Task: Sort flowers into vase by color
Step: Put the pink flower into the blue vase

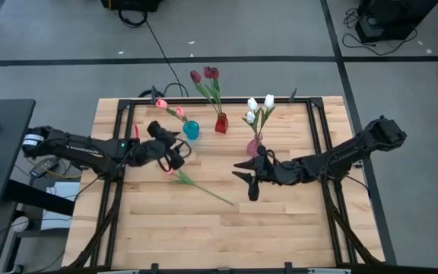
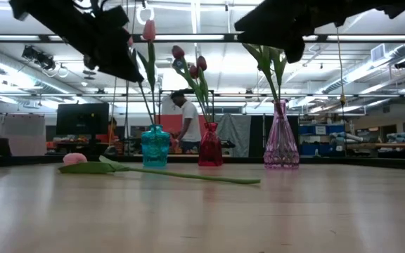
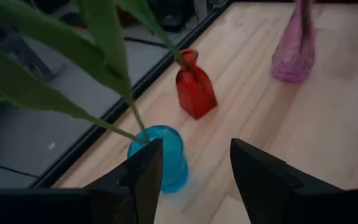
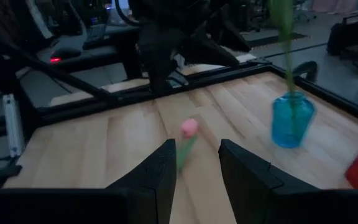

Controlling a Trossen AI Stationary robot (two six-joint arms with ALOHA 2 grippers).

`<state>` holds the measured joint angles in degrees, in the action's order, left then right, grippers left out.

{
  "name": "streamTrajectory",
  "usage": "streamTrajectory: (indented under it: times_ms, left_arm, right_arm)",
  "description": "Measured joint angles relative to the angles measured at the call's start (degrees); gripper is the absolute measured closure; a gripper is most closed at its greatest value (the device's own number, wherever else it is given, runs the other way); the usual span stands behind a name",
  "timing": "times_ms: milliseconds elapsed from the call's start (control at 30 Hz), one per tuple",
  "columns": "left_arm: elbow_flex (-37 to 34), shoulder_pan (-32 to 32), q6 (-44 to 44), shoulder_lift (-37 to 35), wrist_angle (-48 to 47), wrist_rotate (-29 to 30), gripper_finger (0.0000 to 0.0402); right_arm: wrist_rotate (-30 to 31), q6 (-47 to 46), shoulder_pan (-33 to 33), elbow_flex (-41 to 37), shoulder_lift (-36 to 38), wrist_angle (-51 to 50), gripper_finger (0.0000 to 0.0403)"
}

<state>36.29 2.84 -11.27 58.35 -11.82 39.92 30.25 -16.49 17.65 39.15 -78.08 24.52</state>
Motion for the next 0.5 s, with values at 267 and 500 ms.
streamTrajectory:
  times_ms: [267, 500]
  left_arm:
    - [0.0, 9.7, -2.6, 0.0, -0.3, 3.0, 0.0208]
    - [-0.3, 18.6, -2.6, 0.0, 1.4, 3.0, 0.0208]
  right_arm:
    - [-4.3, -2.0, 1.5, 13.2, -14.8, -8.9, 0.0268]
    - [-4.9, -8.1, 2.2, 25.7, -27.4, -22.1, 0.0268]
